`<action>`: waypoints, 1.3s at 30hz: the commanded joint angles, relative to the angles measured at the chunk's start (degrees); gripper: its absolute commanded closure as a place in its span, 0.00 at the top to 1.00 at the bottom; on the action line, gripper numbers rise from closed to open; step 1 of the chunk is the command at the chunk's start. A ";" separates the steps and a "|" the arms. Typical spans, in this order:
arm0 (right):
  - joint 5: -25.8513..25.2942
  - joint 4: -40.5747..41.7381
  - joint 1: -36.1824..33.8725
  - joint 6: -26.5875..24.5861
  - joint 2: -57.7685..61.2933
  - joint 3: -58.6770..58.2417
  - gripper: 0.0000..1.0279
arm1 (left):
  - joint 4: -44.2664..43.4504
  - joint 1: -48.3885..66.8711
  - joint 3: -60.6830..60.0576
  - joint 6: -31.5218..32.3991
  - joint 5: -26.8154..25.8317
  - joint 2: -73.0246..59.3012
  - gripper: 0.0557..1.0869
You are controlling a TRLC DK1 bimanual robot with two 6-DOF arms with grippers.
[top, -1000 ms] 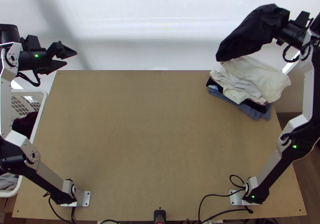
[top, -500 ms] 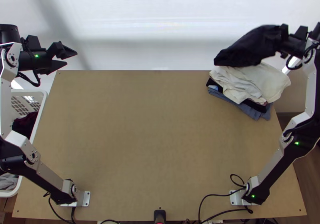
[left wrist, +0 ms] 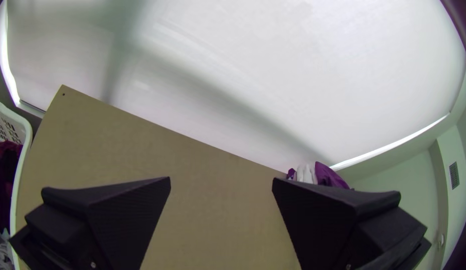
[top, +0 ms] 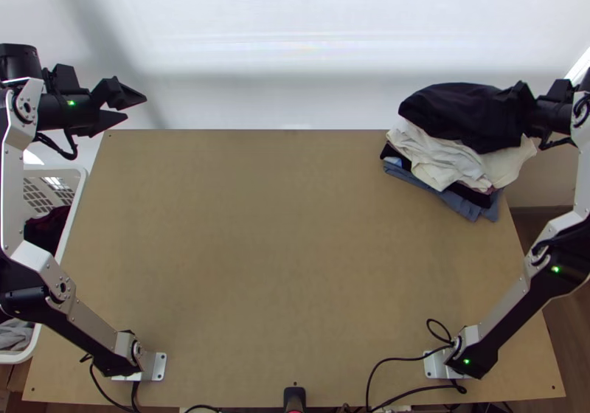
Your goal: Fold the t-shirt
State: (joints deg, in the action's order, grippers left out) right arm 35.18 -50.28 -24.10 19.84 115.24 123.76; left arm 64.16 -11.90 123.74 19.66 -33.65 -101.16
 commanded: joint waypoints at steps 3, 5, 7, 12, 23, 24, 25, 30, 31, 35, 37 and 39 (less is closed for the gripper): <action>-15.40 -0.61 -1.92 -10.96 -8.72 -7.40 0.96 | -0.09 0.48 -0.87 -0.50 -0.54 1.23 0.96; -21.64 0.36 -2.53 -13.33 -11.00 -9.77 0.96 | -0.09 0.30 -0.70 -0.59 -0.63 1.32 0.96; -25.69 3.70 -3.59 -14.30 -13.38 -12.76 0.96 | -0.09 0.21 -0.70 -0.59 -0.63 1.41 0.96; -30.52 15.04 -3.76 -14.65 -19.26 -18.82 0.96 | -0.18 -0.05 -0.61 -0.59 -0.72 1.41 0.96; -29.29 42.28 12.14 -14.91 -16.98 -27.00 0.96 | -0.35 -0.14 0.80 -0.32 -0.72 1.41 0.96; -30.08 43.07 13.02 -14.21 -15.13 -26.21 0.96 | -0.35 -0.23 0.89 -0.32 -0.72 1.41 0.96; -30.52 43.87 13.46 -13.59 -12.85 -25.42 0.96 | -0.26 -0.32 1.06 -0.32 -0.72 1.41 0.96; -31.84 44.04 11.97 -8.85 -2.74 -21.46 0.96 | -0.18 -0.40 1.24 -0.24 -0.72 1.50 0.96; -31.84 43.95 10.91 -8.23 -1.86 -21.72 0.96 | -0.09 -0.40 1.41 -0.24 -0.72 1.50 0.96; -31.93 43.95 6.52 -7.62 -3.00 -25.24 0.96 | -0.09 -0.40 1.76 -0.06 -0.72 1.58 0.96; -31.93 44.04 4.23 -7.71 -5.38 -27.79 0.96 | 0.00 -0.40 1.68 -0.06 -0.72 1.58 0.96; -31.93 44.04 2.48 -7.79 -8.37 -30.95 0.96 | 0.00 -0.49 1.59 -0.06 -0.72 1.58 0.96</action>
State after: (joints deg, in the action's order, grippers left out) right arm 3.86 -6.50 -19.03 10.94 112.31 96.79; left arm 64.01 -12.01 124.03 19.66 -33.67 -101.16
